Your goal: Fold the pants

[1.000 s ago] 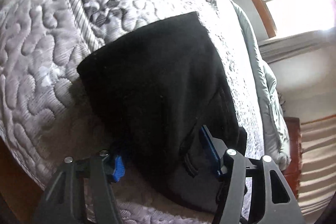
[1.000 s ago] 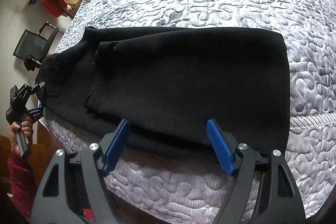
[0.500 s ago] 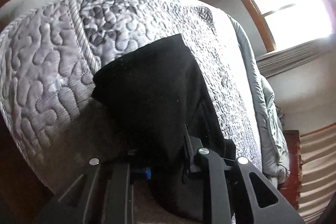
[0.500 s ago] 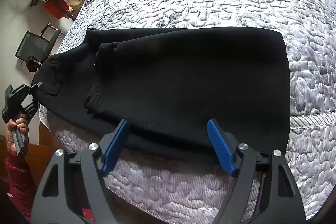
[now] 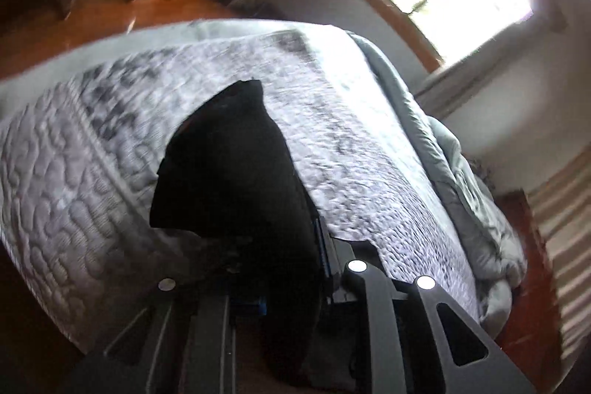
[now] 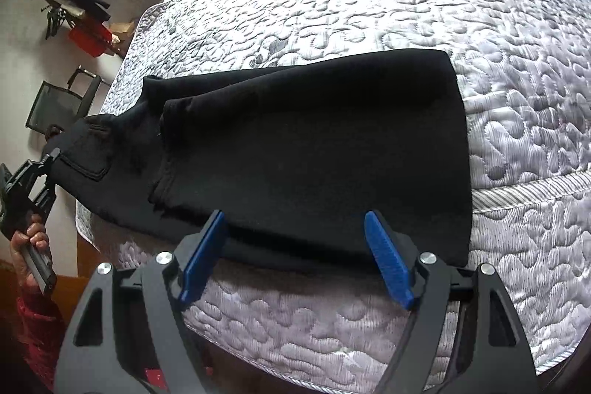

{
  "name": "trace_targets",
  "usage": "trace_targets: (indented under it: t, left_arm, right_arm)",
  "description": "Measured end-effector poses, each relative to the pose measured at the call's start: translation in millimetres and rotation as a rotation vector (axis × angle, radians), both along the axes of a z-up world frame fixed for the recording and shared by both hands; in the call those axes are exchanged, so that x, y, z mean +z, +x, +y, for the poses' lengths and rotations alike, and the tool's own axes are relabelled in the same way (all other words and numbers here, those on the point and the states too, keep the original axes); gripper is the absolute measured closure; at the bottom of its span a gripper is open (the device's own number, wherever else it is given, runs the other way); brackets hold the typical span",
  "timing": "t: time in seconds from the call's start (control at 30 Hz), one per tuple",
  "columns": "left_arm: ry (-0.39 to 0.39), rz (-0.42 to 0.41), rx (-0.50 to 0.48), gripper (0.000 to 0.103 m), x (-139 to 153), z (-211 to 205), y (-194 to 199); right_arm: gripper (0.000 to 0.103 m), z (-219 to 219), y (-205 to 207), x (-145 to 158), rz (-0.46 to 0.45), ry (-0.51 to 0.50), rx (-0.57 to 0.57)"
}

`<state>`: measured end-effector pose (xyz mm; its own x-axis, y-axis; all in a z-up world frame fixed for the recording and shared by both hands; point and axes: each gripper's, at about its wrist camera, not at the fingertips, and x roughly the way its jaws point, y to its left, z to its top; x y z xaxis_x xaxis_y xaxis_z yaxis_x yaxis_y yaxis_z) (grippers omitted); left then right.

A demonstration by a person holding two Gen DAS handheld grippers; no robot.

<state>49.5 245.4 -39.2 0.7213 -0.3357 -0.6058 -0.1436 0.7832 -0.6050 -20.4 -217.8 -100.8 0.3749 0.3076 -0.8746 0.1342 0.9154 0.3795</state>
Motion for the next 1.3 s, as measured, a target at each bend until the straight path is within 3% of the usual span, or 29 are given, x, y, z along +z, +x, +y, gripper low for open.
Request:
trace_targets:
  t: [0.17, 0.53, 0.8, 0.87, 1.0, 1.17, 1.23, 1.3]
  left_arm:
    - [0.157, -0.085, -0.151, 0.083, 25.6, -50.5, -2.2]
    - [0.328, -0.122, -0.384, 0.082, 23.9, -129.8, -18.2]
    - [0.354, -0.055, -0.569, 0.076, -4.3, -177.0, -28.5]
    - [0.328, -0.012, -0.629, 0.061, -14.2, -186.7, -30.6]
    - [0.254, 0.056, -0.708, 0.043, -26.3, -194.2, -36.5]
    - [0.168, 0.07, -0.69, 0.034, -16.4, -175.9, -38.3]
    - [0.187, 0.053, -0.657, 0.026, -11.5, -165.3, -36.1]
    - [0.228, 0.062, -0.606, 0.025, -15.1, -156.6, -29.6]
  right_arm:
    - [0.026, -5.7, -2.0, -1.0, -0.001, 0.014, -0.016]
    - [0.026, -10.3, -3.8, -3.2, -0.006, 0.039, -0.024]
    - [0.026, -12.7, -6.4, -2.3, -0.006, 0.043, -0.027]
    - [0.026, -14.2, -6.8, -2.5, -0.005, 0.046, -0.031]
    - [0.026, -15.7, -8.1, -3.1, -0.004, 0.049, -0.034]
    - [0.026, -13.6, -6.8, -4.0, 0.005, 0.031, -0.031]
    - [0.026, -11.5, -6.1, -2.9, 0.003, 0.021, -0.034]
    - [0.025, -8.5, -4.6, -3.1, 0.002, 0.004, -0.028]
